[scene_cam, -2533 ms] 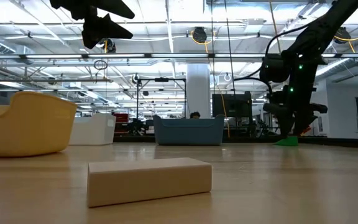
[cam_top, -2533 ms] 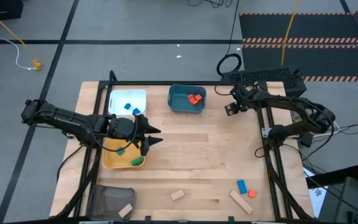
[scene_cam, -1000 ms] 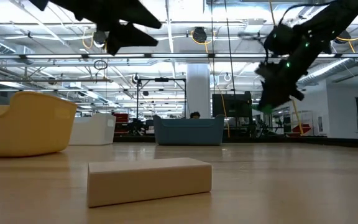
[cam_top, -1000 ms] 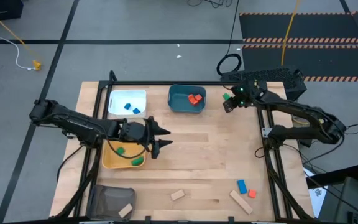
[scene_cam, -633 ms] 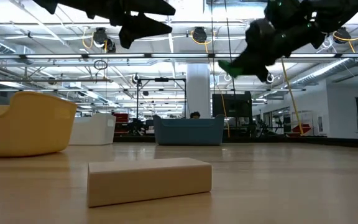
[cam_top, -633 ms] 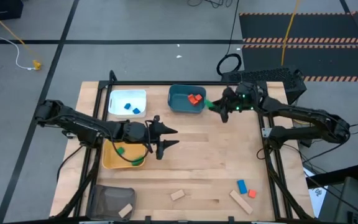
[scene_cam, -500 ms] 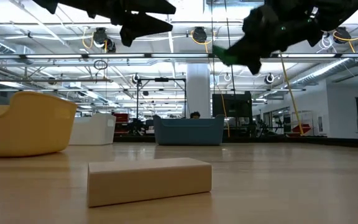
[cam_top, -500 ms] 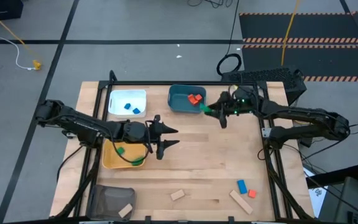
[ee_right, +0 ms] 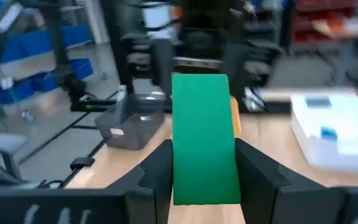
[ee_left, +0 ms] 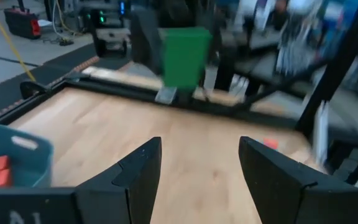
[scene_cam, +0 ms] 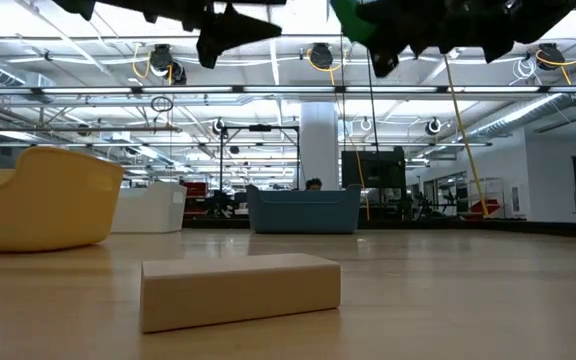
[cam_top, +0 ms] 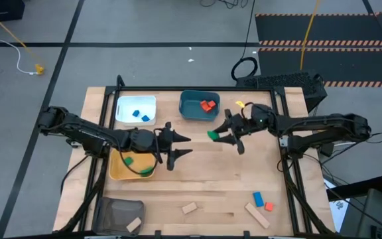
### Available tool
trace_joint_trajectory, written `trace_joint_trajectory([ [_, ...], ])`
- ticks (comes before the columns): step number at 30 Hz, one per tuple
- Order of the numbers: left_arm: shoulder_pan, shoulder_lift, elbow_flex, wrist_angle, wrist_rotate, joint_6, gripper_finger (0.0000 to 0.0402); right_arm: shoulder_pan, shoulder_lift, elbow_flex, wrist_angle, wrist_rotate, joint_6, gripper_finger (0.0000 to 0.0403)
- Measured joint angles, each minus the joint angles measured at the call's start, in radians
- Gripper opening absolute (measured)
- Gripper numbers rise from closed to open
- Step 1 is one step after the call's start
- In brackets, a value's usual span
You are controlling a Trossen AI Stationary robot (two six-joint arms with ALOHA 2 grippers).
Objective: Sort & place blocks by color
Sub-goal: Put the green block wooden into the yellow bin
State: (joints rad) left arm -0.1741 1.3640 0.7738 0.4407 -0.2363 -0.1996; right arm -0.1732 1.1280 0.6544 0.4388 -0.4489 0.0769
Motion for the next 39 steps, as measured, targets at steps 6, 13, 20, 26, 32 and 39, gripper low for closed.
trace_joint_trajectory([
  [6,-0.005,0.000,0.000,0.055,0.002,-0.034,0.0216,0.066,0.045,0.000,0.064,0.001,-0.190,0.0121],
  [13,0.004,0.000,0.000,0.059,0.004,-0.180,0.0216,0.116,0.065,0.000,0.049,0.179,-0.363,0.0121],
  [20,0.044,0.000,0.000,0.040,0.004,-0.433,0.0216,0.140,0.065,0.000,-0.029,0.415,-0.558,0.0121],
  [26,0.096,0.000,0.000,-0.084,0.003,-0.615,0.0216,0.170,0.065,0.000,-0.131,0.670,-0.642,0.0121],
  [32,0.142,0.067,0.000,-0.080,-0.006,-0.732,0.0216,0.195,0.065,0.000,-0.152,0.761,-0.576,0.0121],
  [39,0.157,0.151,0.000,0.065,-0.034,-0.716,0.0216,0.222,0.066,0.000,-0.190,0.765,-0.501,0.0121],
])
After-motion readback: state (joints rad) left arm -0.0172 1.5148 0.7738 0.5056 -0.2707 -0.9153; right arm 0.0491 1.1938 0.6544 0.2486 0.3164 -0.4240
